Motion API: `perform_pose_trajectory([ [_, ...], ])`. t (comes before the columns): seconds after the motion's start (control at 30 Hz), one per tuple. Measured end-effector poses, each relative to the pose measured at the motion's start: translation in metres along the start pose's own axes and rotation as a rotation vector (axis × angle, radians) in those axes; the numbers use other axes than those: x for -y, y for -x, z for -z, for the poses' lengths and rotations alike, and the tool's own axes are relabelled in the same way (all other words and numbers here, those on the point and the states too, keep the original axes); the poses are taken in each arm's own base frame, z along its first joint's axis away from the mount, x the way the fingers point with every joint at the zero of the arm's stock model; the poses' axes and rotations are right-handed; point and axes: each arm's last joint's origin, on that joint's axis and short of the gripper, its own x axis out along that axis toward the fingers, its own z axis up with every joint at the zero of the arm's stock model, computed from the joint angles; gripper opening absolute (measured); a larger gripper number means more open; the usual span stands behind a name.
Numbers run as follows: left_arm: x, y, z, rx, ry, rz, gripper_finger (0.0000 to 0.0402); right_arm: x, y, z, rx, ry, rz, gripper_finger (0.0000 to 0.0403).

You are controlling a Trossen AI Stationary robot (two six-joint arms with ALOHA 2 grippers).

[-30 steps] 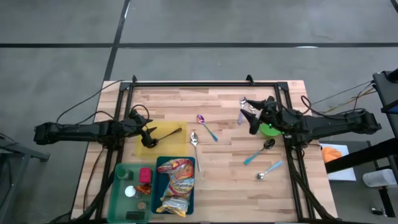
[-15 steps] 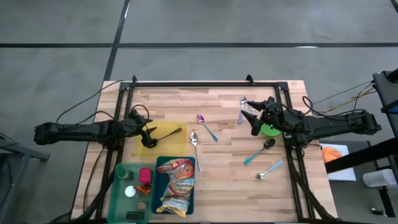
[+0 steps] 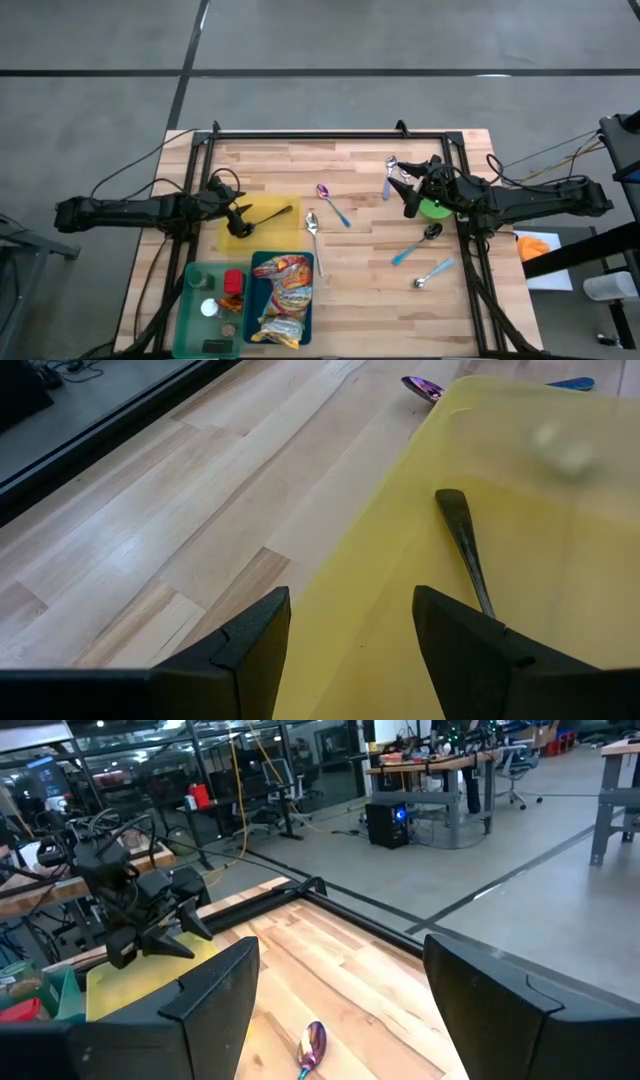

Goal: Pick & Place Food Item
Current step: Put the purple spoon into the yellow bin

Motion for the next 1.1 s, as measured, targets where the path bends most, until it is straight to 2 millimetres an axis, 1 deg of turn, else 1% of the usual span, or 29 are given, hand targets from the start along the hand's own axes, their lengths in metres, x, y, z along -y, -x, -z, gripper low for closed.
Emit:
perform_pose_trajectory([
  [0.9,0.0,0.0,0.0,0.003,-0.008,-0.005,0.0211,0.0,0.0,0.0,0.0,0.0,0.0,0.0281],
  [1.0,0.001,-0.001,-0.003,0.039,0.009,0.0,0.0211,0.0,0.0,0.0,0.0,0.001,0.0,0.0281],
  [1.1,0.002,0.002,-0.016,0.141,0.056,0.015,0.0211,0.0,0.0,0.0,0.0,0.001,0.001,0.0281],
])
